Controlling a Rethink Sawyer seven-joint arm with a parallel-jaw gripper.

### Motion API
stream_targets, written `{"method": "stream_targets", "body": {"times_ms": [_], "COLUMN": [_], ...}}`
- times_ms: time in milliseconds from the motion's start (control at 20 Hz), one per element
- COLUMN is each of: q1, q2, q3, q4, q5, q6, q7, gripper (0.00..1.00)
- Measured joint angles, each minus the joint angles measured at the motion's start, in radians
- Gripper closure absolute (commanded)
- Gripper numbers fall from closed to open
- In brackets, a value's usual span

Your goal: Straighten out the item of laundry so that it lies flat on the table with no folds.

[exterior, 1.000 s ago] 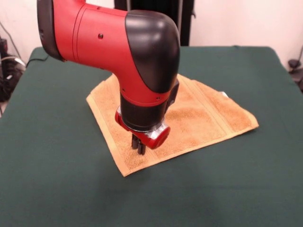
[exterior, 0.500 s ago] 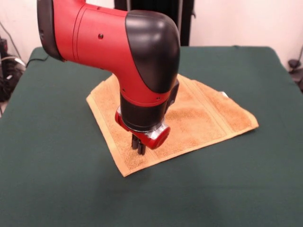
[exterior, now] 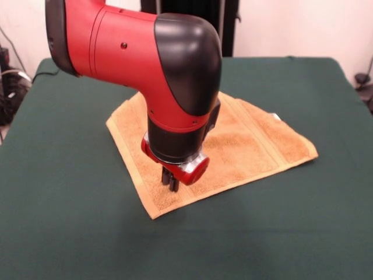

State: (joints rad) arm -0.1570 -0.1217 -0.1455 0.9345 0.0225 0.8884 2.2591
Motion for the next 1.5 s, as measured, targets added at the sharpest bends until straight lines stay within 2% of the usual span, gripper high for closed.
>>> {"method": "stream_targets", "body": {"times_ms": [650,1500], "q1": [0.000,-0.001], "q2": [0.040,0.079], "q3": [-0.003,-0.003], "q4": [-0.092,-0.189], "q5": [-0.003,-0.003], "q6": [0.069,0.071], "q7": [0.000,0.000], "gripper": [1.00,1.00]}}
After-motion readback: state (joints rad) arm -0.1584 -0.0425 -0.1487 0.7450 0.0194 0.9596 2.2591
